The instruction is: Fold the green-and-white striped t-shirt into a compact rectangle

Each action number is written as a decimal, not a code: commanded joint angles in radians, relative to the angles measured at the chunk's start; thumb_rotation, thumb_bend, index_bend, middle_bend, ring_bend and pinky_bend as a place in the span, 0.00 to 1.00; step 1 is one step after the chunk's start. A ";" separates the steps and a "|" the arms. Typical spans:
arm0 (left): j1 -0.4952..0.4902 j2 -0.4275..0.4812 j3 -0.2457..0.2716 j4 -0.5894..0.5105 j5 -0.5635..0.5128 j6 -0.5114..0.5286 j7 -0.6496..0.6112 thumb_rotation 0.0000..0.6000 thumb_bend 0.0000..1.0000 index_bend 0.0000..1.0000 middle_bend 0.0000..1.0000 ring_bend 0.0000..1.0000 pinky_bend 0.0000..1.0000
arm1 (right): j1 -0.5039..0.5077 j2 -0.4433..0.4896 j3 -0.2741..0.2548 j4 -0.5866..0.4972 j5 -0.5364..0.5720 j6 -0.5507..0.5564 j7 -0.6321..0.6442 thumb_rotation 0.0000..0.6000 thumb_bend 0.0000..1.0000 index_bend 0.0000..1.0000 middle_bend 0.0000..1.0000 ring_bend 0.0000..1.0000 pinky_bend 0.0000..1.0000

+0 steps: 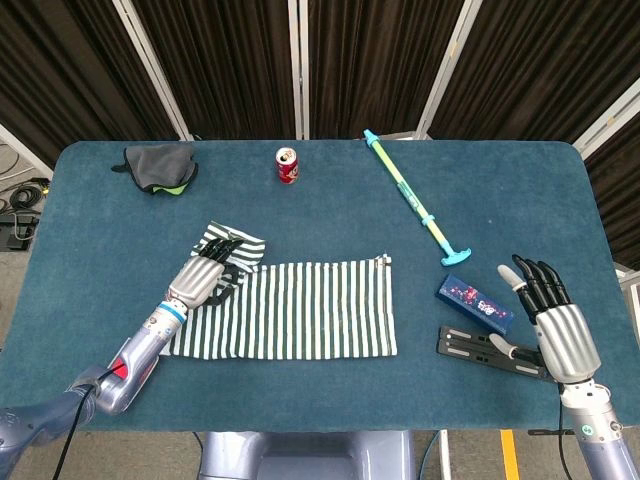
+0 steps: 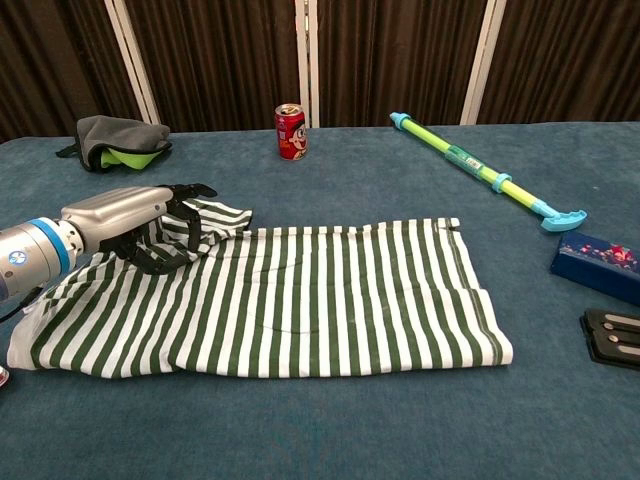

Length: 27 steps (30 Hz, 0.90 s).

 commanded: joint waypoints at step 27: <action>-0.165 -0.022 -0.127 0.094 -0.081 -0.115 0.069 1.00 0.51 0.30 0.00 0.00 0.00 | 0.007 -0.019 0.006 0.015 0.009 -0.041 -0.020 1.00 0.00 0.16 0.00 0.00 0.00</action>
